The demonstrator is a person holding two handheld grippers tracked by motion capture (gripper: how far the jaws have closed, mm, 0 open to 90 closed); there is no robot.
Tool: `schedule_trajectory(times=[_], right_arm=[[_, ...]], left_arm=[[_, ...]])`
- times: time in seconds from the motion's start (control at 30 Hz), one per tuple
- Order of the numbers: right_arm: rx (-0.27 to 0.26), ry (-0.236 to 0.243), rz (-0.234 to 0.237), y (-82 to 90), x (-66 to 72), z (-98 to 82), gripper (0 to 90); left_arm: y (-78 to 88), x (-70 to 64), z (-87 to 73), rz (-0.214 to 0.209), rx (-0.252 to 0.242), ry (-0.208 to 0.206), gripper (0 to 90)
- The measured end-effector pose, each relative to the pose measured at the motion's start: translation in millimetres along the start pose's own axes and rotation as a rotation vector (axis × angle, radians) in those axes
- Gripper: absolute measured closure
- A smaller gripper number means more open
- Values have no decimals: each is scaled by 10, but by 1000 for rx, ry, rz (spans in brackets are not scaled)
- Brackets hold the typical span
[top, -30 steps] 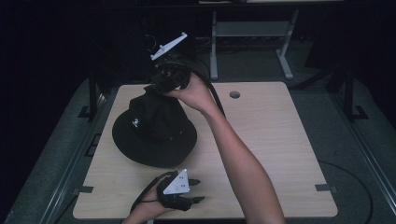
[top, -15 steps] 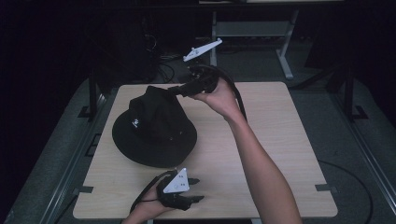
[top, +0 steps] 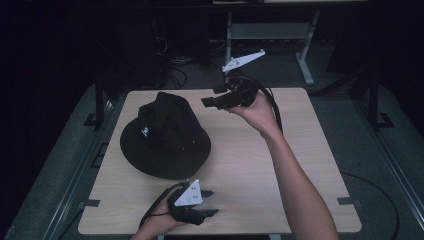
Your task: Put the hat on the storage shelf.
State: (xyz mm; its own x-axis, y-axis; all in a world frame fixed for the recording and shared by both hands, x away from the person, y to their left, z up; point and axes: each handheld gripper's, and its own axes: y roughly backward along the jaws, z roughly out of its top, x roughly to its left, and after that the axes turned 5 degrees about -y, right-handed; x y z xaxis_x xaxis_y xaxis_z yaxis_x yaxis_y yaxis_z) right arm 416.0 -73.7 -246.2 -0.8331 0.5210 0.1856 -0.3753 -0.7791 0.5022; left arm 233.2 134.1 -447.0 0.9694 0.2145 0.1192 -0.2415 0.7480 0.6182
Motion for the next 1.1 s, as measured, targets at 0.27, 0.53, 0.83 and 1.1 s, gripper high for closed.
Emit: schedule_trajectory(times=[0.27, 0.53, 0.83, 1.1], right_arm=[[-3, -33, -31, 198, -111, -230, 331], [-7, -69, -55, 391, -224, -484, 323], [-1, -106, -79, 535, -310, -785, 309], [-1, -138, -92, 671, -364, -1062, 296]], left_arm=[[-11, 2, 0, 3, 0, 4, 428], [-22, 4, -1, 8, 2, 0, 425], [-27, 3, 0, 9, 4, 2, 418], [-27, 2, -1, 9, 9, 2, 416]])
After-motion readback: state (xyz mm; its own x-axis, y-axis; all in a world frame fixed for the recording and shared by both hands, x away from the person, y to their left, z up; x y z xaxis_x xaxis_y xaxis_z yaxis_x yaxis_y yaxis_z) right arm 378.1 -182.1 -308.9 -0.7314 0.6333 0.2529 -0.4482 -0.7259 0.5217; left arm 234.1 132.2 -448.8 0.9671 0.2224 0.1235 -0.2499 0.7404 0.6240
